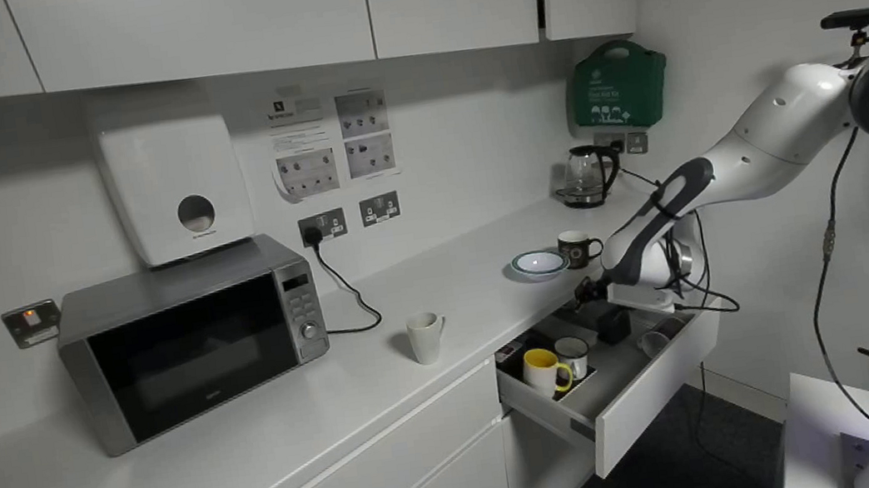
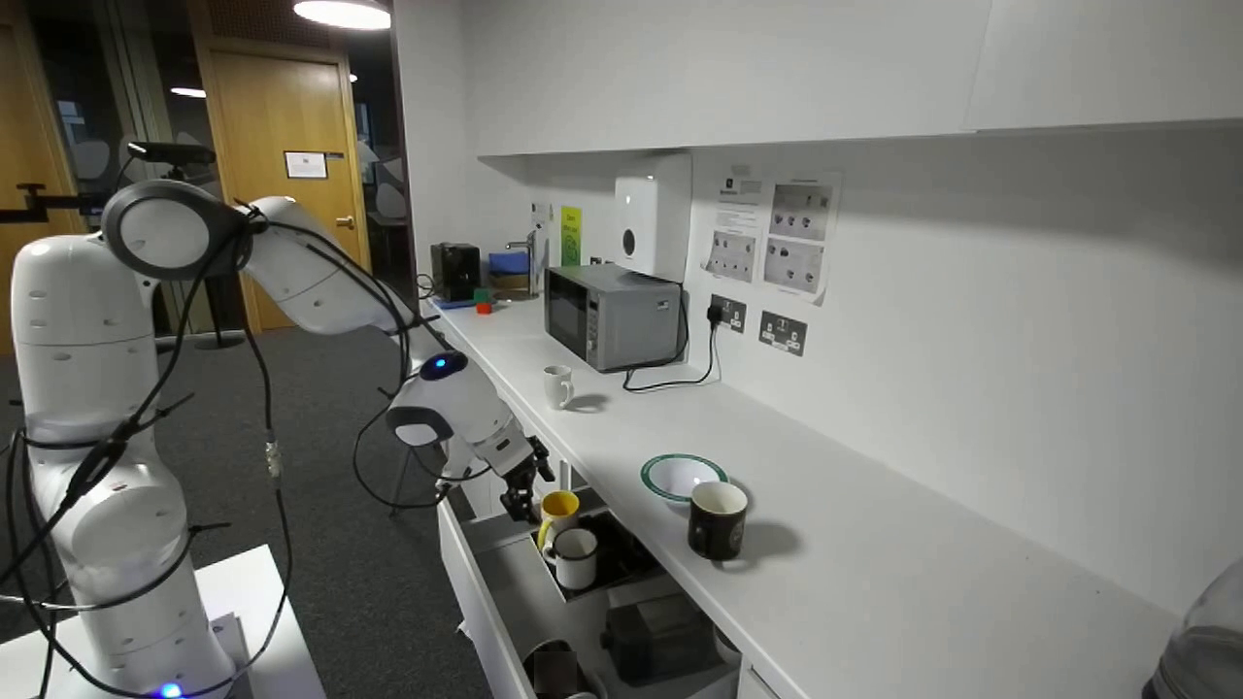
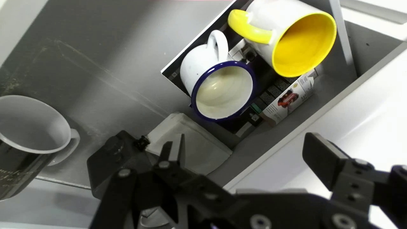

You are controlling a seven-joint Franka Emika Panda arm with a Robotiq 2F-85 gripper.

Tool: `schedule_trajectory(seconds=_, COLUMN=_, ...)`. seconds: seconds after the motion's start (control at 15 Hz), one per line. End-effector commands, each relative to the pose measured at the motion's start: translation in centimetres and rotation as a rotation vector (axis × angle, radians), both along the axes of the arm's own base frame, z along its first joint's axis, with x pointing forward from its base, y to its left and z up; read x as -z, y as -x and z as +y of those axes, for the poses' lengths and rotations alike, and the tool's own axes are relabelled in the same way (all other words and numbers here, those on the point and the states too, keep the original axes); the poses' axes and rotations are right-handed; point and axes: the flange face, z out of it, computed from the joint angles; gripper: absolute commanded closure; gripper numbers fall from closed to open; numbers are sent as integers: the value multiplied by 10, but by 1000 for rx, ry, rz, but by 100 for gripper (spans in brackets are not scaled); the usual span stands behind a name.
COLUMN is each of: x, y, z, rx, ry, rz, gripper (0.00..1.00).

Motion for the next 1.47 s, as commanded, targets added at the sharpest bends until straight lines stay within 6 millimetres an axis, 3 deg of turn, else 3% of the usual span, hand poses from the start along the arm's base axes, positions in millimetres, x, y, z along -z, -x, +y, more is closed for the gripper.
schedule_trajectory(seconds=0.0, x=-19, y=-7, z=-1, rx=51, ry=-12, rz=-65, gripper=0)
schedule_trajectory(seconds=0.8, x=-44, y=-49, z=-21, rx=97, ry=-2, rz=-149, gripper=0)
schedule_trajectory(seconds=1.4, x=-40, y=-81, z=-43, rx=133, ry=21, rz=-172, gripper=0)
